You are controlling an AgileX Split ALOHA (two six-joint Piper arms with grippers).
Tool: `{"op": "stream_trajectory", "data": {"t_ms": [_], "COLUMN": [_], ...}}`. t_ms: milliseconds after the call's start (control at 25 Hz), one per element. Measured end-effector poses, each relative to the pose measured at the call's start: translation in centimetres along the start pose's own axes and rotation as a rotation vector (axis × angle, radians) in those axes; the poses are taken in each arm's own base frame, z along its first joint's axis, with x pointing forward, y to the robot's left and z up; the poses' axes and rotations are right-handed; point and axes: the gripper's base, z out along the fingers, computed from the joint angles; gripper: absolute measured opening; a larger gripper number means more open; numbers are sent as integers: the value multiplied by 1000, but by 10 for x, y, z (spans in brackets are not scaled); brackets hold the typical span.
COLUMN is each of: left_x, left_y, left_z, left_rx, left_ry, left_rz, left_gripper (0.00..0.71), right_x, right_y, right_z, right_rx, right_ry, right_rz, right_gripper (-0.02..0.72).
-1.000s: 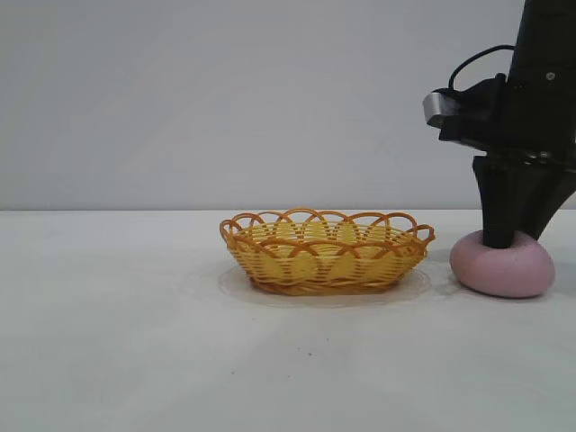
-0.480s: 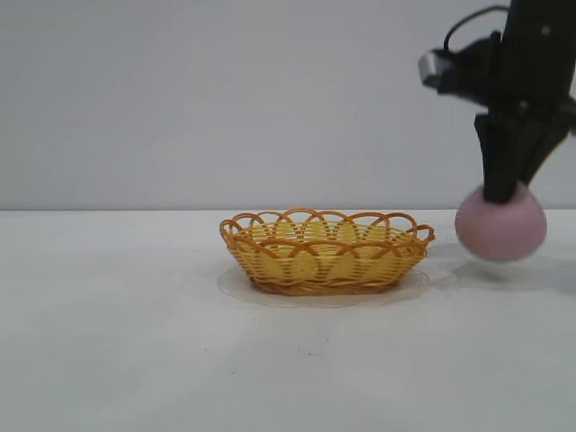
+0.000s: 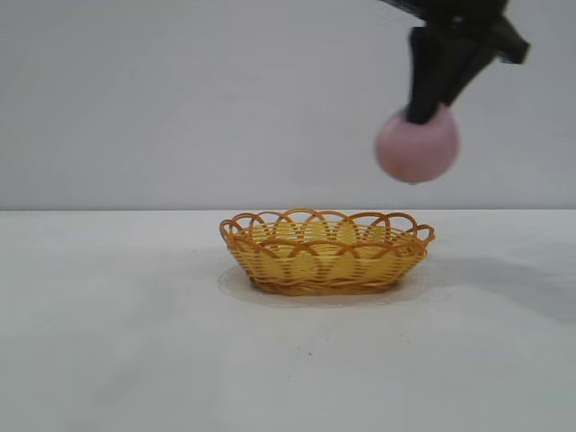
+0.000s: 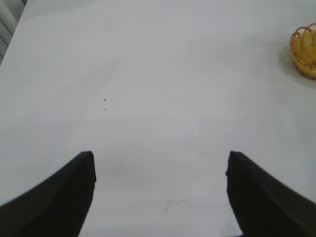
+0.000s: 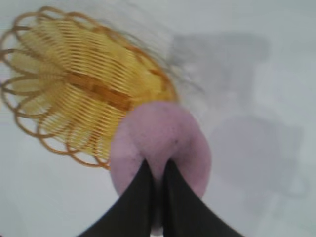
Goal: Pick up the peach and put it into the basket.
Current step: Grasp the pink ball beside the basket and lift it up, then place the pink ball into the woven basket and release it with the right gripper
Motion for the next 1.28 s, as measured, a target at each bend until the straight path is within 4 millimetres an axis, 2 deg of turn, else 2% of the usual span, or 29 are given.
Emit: {"op": "stream_trajectory", "data": {"t_ms": [120, 240, 480, 520, 560, 600, 720, 840, 1040, 1080, 1120, 1280], "left_x": [0, 0, 0, 0, 0, 0, 0, 0, 0, 0, 0, 0], "left_y": [0, 0, 0, 0, 0, 0, 0, 0, 0, 0, 0, 0], "left_z": [0, 0, 0, 0, 0, 0, 0, 0, 0, 0, 0, 0], "left_rx": [0, 0, 0, 0, 0, 0, 0, 0, 0, 0, 0, 0], "left_ry": [0, 0, 0, 0, 0, 0, 0, 0, 0, 0, 0, 0], "left_rz": [0, 0, 0, 0, 0, 0, 0, 0, -1, -1, -1, -1], "left_gripper": [534, 534, 534, 534, 534, 534, 534, 534, 534, 534, 534, 534], "right_x": [-9, -12, -11, -10, -10, -10, -11, -10, -11, -12, -14, -24], "right_y": [23, 34, 28, 27, 26, 25, 24, 25, 25, 26, 26, 15], "right_z": [14, 37, 76, 79, 83, 84, 85, 85, 81, 76, 70, 40], "right_rx": [-6, -16, -15, -13, -13, -11, -7, -7, 0, 4, 14, 67], "right_ry": [-27, -4, 66, 71, 79, 80, 74, 75, 66, 54, 38, -38], "right_rz": [-55, -82, -77, -76, -75, -75, -76, -76, -82, -86, -94, -106], "right_gripper": [0, 0, 0, 57, 57, 130, 294, 422, 421, 462, 443, 443]}}
